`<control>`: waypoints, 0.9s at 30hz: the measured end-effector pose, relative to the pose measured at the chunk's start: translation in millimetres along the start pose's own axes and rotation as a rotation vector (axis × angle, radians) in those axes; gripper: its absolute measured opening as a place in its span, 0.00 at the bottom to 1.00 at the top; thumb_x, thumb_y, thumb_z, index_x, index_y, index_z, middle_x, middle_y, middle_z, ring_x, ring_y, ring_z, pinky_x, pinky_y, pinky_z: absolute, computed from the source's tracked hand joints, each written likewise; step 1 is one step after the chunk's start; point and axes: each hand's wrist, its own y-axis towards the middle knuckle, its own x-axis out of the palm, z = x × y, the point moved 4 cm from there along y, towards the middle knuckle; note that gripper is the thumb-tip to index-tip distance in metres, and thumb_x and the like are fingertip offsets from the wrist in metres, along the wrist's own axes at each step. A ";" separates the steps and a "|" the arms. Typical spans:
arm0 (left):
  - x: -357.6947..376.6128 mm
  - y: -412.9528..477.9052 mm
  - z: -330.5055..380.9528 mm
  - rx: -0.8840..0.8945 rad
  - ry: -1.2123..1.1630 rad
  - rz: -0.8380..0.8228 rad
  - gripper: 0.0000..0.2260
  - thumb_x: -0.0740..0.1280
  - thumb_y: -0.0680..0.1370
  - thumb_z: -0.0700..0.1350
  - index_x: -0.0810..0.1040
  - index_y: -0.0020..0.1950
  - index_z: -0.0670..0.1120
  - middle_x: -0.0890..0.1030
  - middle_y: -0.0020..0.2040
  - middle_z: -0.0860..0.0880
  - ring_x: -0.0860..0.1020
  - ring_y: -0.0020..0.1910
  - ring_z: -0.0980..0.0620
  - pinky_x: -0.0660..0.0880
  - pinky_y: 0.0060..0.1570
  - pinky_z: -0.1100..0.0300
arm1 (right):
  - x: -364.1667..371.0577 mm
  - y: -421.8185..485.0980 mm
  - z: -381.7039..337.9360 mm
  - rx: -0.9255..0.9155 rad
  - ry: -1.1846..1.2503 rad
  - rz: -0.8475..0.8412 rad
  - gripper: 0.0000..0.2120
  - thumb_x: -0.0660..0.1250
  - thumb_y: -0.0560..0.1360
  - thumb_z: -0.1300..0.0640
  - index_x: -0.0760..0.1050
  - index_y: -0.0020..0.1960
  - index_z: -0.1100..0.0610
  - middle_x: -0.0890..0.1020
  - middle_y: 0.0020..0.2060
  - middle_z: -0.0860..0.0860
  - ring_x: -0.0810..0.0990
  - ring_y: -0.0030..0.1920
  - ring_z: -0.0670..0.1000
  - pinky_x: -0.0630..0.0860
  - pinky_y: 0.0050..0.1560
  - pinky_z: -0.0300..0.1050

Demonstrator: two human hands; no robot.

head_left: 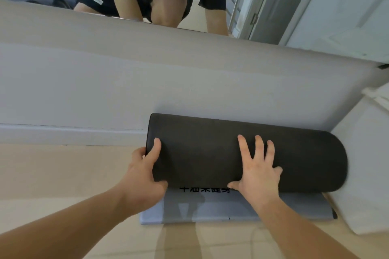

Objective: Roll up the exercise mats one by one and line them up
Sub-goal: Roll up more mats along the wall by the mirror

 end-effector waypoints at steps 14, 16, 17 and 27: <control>-33.2 -64.1 -20.7 -0.070 0.172 -0.135 0.46 0.75 0.78 0.51 0.47 0.87 0.56 0.53 0.86 0.56 0.60 0.83 0.48 0.64 0.78 0.52 | -4.9 -10.7 2.2 0.076 0.157 -0.181 0.66 0.81 0.63 0.34 0.35 0.81 0.38 0.41 0.81 0.52 0.39 0.82 0.63 0.69 0.69 0.74; -48.8 -84.9 -35.5 -0.099 0.148 -0.109 0.47 0.76 0.77 0.51 0.48 0.87 0.56 0.54 0.86 0.56 0.61 0.83 0.49 0.66 0.78 0.50 | -25.5 -10.5 -8.2 0.101 0.215 -0.257 0.60 0.78 0.67 0.35 0.38 0.82 0.40 0.42 0.82 0.52 0.41 0.82 0.63 0.62 0.73 0.75; -56.8 -96.6 -41.5 -0.107 0.128 -0.096 0.47 0.76 0.77 0.50 0.48 0.87 0.56 0.55 0.86 0.56 0.63 0.82 0.49 0.68 0.77 0.50 | -36.8 -14.9 -19.6 0.096 0.216 -0.260 0.57 0.76 0.70 0.36 0.40 0.83 0.42 0.44 0.82 0.53 0.43 0.82 0.63 0.61 0.74 0.75; -190.0 -250.7 -94.9 -0.214 -0.060 0.208 0.32 0.72 0.81 0.51 0.63 0.84 0.55 0.76 0.71 0.55 0.82 0.59 0.60 0.81 0.58 0.58 | -168.5 -144.4 -306.4 -0.521 0.555 -0.377 0.25 0.66 0.79 0.38 0.74 0.72 0.48 0.77 0.67 0.47 0.78 0.65 0.52 0.76 0.64 0.51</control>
